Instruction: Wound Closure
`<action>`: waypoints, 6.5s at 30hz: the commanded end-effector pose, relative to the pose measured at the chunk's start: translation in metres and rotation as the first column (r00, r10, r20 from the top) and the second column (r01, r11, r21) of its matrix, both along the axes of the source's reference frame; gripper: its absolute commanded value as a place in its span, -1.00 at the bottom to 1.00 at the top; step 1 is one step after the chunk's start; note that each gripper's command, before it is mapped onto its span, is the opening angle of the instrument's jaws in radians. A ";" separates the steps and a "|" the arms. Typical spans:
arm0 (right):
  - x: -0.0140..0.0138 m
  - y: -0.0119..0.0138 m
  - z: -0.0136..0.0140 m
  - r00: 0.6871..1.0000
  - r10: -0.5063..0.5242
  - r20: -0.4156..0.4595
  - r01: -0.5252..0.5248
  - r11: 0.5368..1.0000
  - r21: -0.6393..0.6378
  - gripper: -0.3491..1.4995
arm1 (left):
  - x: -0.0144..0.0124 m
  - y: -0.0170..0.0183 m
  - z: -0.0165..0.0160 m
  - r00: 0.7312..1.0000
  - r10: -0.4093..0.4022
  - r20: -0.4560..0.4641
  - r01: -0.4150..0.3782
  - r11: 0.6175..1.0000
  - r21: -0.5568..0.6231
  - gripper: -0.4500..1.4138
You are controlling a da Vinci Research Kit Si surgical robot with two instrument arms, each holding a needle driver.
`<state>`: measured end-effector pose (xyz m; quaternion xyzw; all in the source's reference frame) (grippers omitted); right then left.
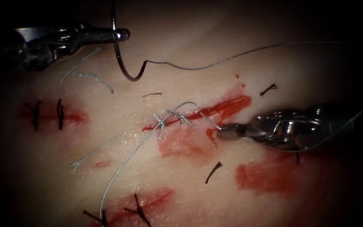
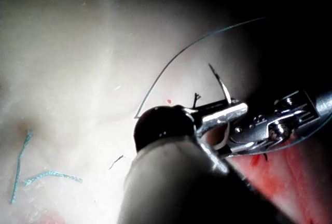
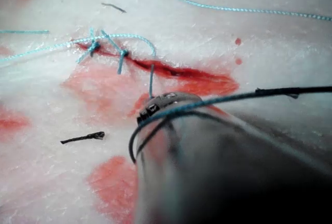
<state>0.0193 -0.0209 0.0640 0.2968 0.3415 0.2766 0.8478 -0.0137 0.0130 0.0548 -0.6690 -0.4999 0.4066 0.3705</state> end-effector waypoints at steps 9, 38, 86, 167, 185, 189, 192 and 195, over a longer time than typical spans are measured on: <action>-0.0152 0.0036 0.0028 0.948 -0.097 0.303 0.106 0.994 -0.015 -1.00 | -0.0002 0.0001 0.0012 0.999 -0.024 -0.038 0.023 1.000 -0.020 -1.00; -0.0362 0.0071 0.0046 0.710 -0.116 0.694 0.227 0.971 -0.069 0.53 | 0.0008 0.0008 0.0018 0.995 -0.057 -0.083 0.054 0.998 -0.028 -1.00; 0.0029 0.0027 0.0014 0.950 -0.282 0.138 0.311 0.900 -0.306 -0.24 | -0.0003 0.0001 0.0019 0.992 -0.061 -0.114 0.056 0.997 -0.054 -1.00; -0.0217 0.0065 0.0024 0.788 -0.369 0.492 0.474 0.875 -0.103 -1.00 | -0.0004 -0.0001 0.0024 0.990 -0.054 -0.127 0.046 0.997 -0.062 -1.00; -0.0350 0.0076 0.0042 0.703 -0.313 0.638 0.404 0.915 0.004 -1.00 | -0.0003 0.0000 0.0024 0.991 -0.053 -0.126 0.045 0.997 -0.060 -1.00; -0.0362 0.0077 0.0043 0.703 -0.301 0.644 0.385 0.923 0.011 -1.00 | -0.0002 0.0000 0.0023 0.991 -0.052 -0.126 0.045 0.997 -0.060 -1.00; -0.0367 0.0076 0.0042 0.701 -0.301 0.646 0.372 0.928 0.028 -1.00 | -0.0002 0.0000 0.0023 0.991 -0.052 -0.126 0.045 0.997 -0.059 -1.00; -0.0378 0.0072 0.0040 0.698 -0.293 0.654 0.341 0.938 0.057 -1.00 | -0.0002 0.0001 0.0023 0.991 -0.052 -0.125 0.045 0.997 -0.059 -1.00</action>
